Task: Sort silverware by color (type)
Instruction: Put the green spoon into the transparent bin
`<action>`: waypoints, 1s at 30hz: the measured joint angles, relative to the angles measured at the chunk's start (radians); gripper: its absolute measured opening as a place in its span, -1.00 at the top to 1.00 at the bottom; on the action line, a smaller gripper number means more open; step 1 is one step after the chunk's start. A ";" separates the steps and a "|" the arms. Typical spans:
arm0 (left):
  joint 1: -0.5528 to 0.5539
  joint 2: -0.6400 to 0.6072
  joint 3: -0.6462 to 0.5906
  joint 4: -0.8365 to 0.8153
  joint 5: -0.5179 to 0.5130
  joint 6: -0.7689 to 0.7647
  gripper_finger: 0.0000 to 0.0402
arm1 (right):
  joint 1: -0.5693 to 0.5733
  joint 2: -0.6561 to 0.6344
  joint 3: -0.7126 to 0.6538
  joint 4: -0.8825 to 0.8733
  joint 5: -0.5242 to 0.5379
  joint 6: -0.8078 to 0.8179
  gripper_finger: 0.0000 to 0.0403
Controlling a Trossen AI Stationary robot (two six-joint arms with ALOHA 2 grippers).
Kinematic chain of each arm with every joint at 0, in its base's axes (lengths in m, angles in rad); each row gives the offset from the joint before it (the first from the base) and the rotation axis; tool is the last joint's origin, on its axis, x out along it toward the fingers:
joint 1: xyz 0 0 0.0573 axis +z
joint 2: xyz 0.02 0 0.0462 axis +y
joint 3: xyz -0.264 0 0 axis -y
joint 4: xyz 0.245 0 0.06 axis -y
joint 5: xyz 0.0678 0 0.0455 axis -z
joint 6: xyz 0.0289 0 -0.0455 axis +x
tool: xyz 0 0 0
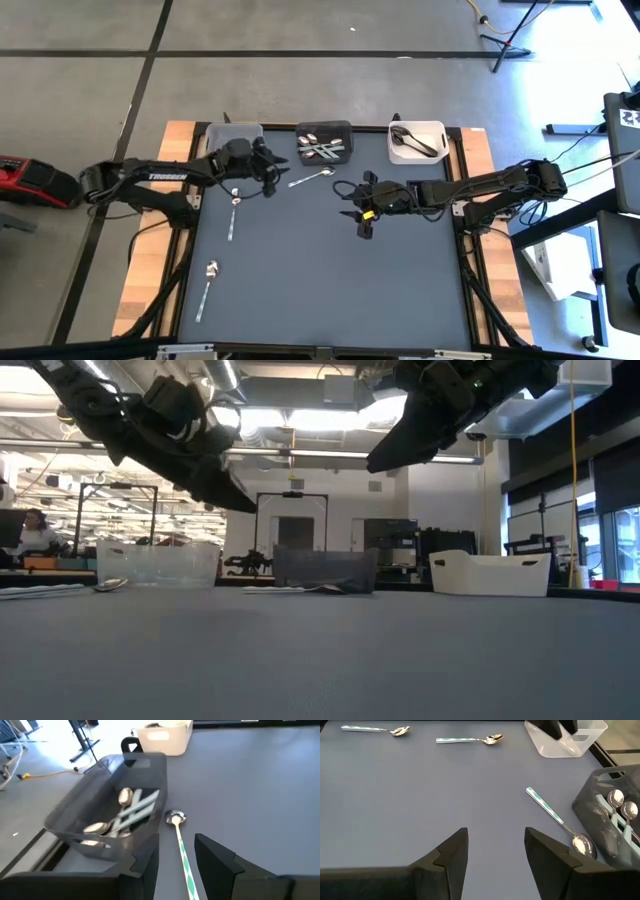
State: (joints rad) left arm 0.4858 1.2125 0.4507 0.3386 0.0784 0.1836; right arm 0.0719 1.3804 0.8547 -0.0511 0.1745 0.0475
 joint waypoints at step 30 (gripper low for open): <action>-0.009 0.578 0.276 -0.112 0.015 -0.063 0.41 | 0.000 0.000 0.000 -0.002 0.000 0.000 0.10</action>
State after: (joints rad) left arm 0.4767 1.7905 0.7269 0.2261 0.0932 0.1201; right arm 0.0721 1.3804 0.8547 -0.0535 0.1744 0.0471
